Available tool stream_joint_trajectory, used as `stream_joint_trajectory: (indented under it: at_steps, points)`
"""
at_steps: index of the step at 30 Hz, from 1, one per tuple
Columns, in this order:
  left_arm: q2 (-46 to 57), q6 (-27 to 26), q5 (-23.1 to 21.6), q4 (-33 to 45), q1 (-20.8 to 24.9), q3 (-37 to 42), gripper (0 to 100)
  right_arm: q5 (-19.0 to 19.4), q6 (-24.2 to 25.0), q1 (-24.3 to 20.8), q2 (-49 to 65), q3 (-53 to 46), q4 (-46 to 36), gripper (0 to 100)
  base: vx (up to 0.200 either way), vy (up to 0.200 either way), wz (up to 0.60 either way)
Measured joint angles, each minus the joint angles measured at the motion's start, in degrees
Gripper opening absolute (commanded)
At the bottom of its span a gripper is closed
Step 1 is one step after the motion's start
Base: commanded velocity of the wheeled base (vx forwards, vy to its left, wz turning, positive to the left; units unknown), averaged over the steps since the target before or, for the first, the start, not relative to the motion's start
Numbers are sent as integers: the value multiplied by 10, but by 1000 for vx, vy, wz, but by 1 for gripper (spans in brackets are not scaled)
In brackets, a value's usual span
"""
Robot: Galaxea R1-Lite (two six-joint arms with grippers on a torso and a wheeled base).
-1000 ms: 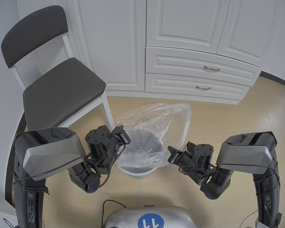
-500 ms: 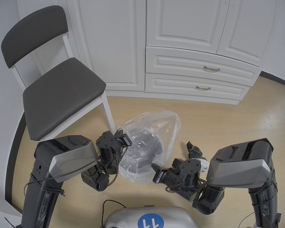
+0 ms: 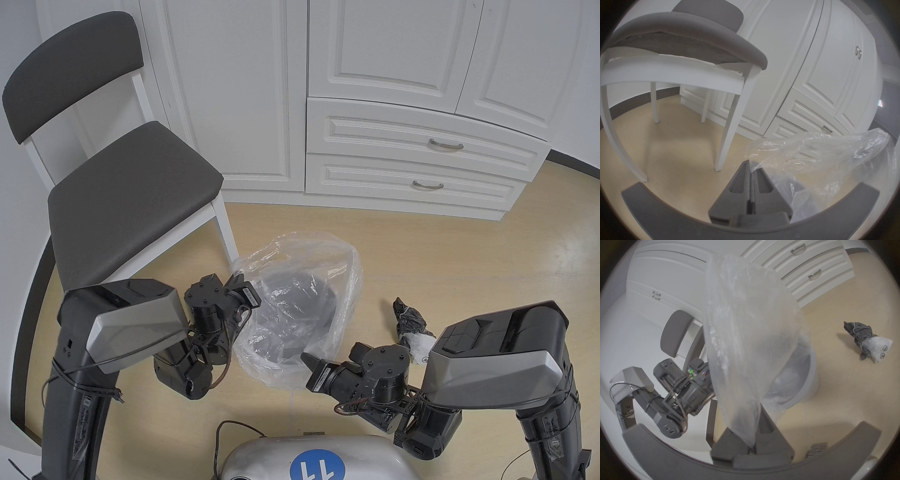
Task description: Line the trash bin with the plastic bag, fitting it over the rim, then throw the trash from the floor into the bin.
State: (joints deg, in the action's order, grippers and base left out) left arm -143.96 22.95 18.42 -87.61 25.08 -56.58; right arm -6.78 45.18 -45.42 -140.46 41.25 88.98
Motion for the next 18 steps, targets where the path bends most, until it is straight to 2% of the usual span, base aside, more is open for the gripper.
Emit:
stream_joint_trajectory:
  at_steps: [5,11,18]
  points:
    - [51,-32,-55,0,-18,69,0,0,3,-5,3,9,-13,0,0,0,0]
    - [116,-87,-123,3,-40,156,0,-1,10,-20,16,28,-122,0,0,0,0]
    - [170,-142,-141,70,-63,211,0,-1,22,-46,42,39,-186,0,0,0,0]
